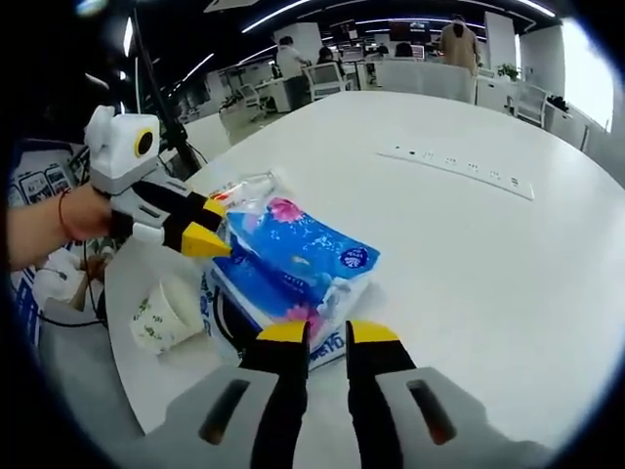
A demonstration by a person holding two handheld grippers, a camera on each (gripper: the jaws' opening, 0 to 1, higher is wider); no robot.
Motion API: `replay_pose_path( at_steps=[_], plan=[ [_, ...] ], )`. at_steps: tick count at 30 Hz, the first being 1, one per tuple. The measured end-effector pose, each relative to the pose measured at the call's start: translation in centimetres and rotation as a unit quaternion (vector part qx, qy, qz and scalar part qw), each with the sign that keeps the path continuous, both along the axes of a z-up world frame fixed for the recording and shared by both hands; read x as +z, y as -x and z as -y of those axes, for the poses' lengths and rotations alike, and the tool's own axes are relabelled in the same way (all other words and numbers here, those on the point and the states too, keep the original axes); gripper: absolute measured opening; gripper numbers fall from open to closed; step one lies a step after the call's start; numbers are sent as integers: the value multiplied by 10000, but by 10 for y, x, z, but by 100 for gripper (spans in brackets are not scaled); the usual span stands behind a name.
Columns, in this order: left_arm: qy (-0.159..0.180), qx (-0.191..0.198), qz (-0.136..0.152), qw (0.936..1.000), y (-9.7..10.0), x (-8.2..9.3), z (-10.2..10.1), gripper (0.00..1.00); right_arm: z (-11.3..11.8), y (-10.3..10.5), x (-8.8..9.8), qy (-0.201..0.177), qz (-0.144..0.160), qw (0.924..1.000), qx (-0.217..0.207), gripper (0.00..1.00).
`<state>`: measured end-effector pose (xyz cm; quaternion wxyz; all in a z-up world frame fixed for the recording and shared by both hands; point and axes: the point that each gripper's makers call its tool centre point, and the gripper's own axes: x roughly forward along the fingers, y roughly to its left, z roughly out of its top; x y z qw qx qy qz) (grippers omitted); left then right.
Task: Arrange the tabletop items into an orderly group along one side of the table until the central work area is clear of visible clutter.
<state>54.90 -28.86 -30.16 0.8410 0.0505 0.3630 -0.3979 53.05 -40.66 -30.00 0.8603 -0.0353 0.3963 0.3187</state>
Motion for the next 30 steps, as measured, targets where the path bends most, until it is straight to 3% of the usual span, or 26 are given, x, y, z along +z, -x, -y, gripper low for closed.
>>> replay_pose_path(
  at_steps=[21,30],
  plan=[
    [0,-31,-3,10000,0,-1,5,8,-1,-1,-1,50,-35,10000,49,3],
    [-52,-58,33,10000,2,4,11,5,1,-3,9,-42,50,10000,-40,1]
  ],
)
